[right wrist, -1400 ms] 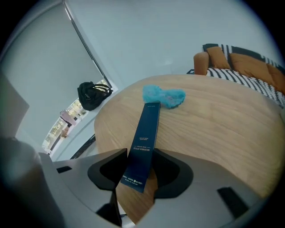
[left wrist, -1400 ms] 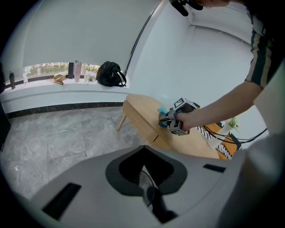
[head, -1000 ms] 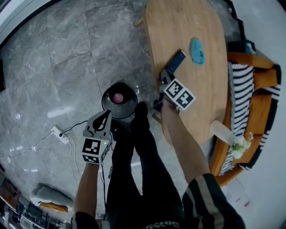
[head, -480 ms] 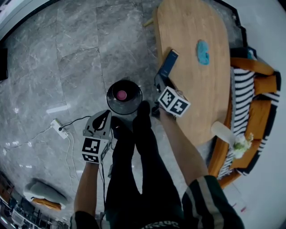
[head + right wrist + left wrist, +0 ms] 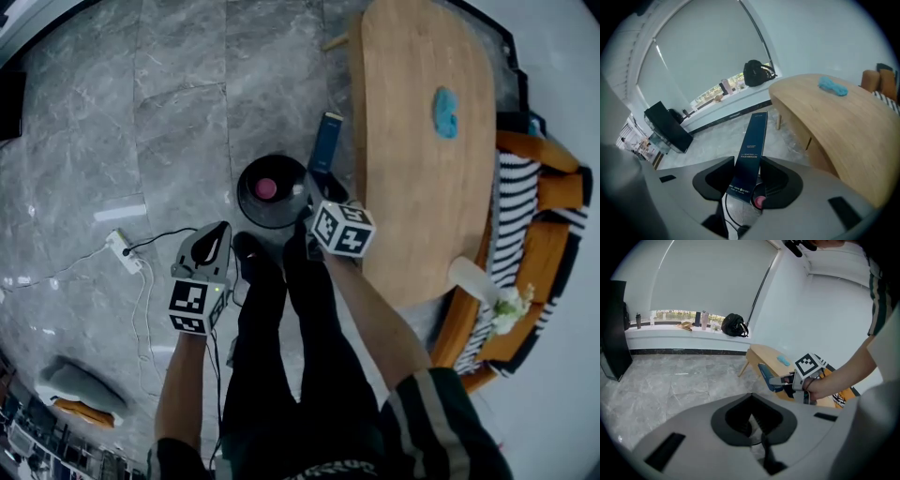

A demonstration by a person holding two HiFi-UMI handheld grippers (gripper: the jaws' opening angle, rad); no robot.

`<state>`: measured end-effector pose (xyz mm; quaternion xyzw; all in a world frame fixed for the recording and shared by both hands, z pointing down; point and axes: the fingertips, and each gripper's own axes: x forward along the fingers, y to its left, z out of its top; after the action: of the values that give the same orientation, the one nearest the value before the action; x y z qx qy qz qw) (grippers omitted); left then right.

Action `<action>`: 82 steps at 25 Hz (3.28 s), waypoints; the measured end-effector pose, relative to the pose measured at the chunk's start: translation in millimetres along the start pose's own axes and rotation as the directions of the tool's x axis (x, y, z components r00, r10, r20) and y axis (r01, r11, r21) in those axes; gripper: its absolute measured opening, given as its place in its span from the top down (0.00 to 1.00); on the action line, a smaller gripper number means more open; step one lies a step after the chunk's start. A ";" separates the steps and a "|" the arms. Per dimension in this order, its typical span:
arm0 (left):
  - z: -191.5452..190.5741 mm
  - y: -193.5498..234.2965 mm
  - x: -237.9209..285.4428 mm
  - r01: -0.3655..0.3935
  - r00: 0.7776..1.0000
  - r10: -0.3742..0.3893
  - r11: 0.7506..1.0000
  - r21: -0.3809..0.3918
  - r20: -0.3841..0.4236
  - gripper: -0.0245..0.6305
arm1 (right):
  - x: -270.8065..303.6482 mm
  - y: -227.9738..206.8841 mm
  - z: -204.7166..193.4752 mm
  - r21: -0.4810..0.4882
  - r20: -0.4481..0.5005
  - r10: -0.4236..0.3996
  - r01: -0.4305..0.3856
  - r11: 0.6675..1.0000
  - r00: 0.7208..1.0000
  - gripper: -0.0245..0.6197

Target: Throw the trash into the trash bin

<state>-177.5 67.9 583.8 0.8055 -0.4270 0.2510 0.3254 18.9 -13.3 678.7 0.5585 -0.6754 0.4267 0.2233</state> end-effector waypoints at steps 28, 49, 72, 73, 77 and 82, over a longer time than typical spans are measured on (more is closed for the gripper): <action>-69.0 28.3 -19.8 -0.061 0.998 0.060 0.996 -0.065 -0.024 0.96 | 54.6 20.5 -242.3 -0.051 -0.660 0.036 -0.092 0.994 0.750 0.69; -58.5 8.3 -5.0 -0.036 0.998 0.032 0.997 -0.067 -0.046 0.96 | 30.3 16.6 -167.9 -0.221 -0.489 0.026 -0.153 0.963 0.872 0.94; 90.0 -89.0 79.0 0.135 0.991 -0.136 0.978 0.158 -0.004 0.96 | -83.8 -48.5 57.2 -0.167 0.068 0.121 -0.109 0.980 0.990 0.96; 96.8 -95.3 83.7 0.145 0.989 -0.147 0.975 0.167 -0.004 0.96 | -88.9 -57.1 65.6 -0.164 0.090 0.109 -0.093 0.982 0.990 0.96; 123.0 -122.5 104.7 0.190 0.981 -0.193 0.959 0.212 -0.004 0.96 | -112.0 -92.8 97.9 -0.132 0.179 0.052 -0.028 0.991 0.982 0.96; 148.7 -167.5 129.9 0.246 0.968 -0.252 0.932 0.267 -0.012 0.96 | -141.6 -137.3 122.3 -0.084 0.241 -0.009 0.030 0.996 0.971 0.96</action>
<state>50.0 -39.2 522.0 0.8922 -0.2874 0.2538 0.2388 209.1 -36.1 547.8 0.6024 -0.7098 0.3241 0.1680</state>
